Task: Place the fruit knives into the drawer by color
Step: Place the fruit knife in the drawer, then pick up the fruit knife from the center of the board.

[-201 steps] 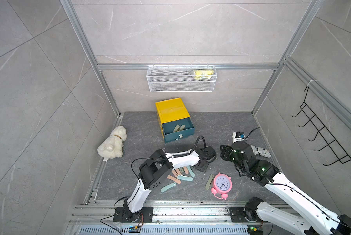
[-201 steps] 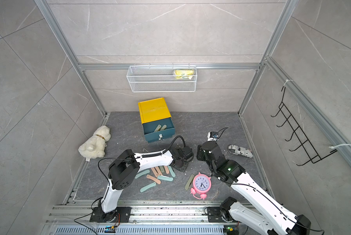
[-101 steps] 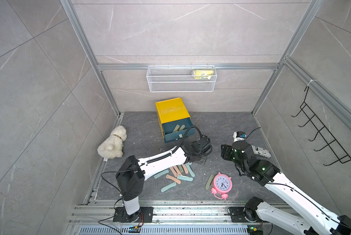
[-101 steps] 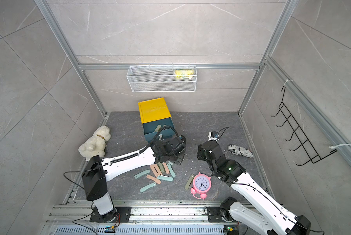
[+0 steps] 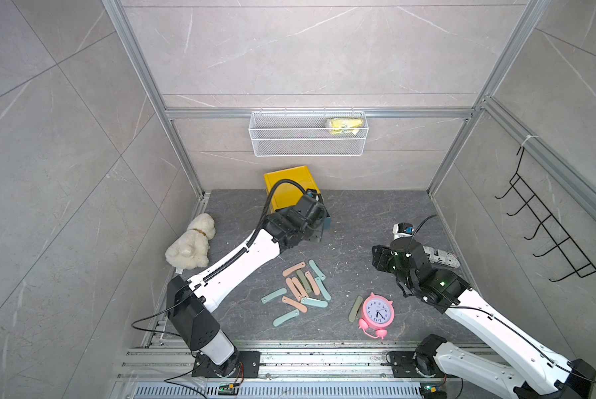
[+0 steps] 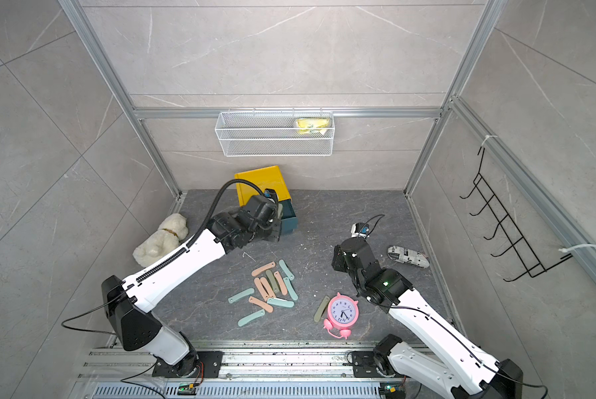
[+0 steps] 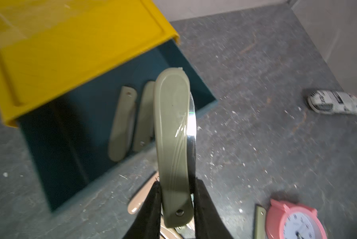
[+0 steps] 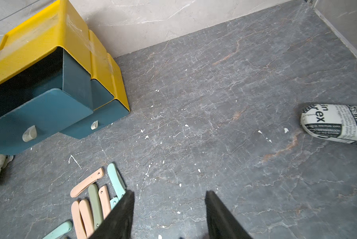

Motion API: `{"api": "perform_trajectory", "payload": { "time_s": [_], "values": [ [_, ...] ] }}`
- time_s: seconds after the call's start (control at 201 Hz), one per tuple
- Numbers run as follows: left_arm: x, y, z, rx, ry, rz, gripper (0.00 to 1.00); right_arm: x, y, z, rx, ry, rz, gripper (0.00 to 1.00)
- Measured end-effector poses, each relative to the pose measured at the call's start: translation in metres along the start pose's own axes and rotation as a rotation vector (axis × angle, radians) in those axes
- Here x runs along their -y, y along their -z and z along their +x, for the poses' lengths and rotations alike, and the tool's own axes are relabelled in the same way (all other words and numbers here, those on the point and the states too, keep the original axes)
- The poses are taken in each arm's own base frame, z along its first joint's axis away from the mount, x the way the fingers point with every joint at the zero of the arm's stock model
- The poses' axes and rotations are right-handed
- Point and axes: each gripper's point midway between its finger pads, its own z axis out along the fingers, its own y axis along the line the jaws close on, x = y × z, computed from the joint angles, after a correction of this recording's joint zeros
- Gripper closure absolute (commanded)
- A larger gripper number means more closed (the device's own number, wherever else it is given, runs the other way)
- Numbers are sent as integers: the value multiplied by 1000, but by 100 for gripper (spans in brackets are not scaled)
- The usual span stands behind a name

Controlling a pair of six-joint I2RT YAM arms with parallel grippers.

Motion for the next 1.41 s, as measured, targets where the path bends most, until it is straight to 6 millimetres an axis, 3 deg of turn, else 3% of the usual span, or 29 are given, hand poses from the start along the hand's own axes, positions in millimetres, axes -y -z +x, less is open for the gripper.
{"api": "perform_trajectory", "payload": {
  "time_s": [0.105,0.244,0.448,0.597,0.831,0.936,1.075,1.199,1.309,1.409],
  "values": [
    [-25,-8,-18,32,36,-47,81,-1,-2,2,-12,0,-5,42],
    [-39,-25,-20,17,44,-80,78,-2,-3,4,-20,1,-8,42],
    [-43,-49,-5,-48,28,-103,53,-6,-9,11,-54,6,-17,41],
    [-44,-49,-8,-44,33,-101,38,-12,-14,22,-106,13,-46,41],
    [-38,-32,-35,25,42,-68,26,-27,-13,41,-205,20,-131,40],
    [-35,-20,-38,51,56,-32,22,-37,-8,54,-263,34,-180,40],
    [-35,2,-20,69,93,24,21,-57,2,89,-377,84,-251,40],
    [-42,16,9,63,132,52,20,-69,15,145,-536,138,-295,39],
    [-48,20,35,47,163,58,19,-62,24,194,-678,160,-276,39],
    [-51,19,52,26,180,65,19,-49,28,223,-765,174,-214,39]
  ]
}}
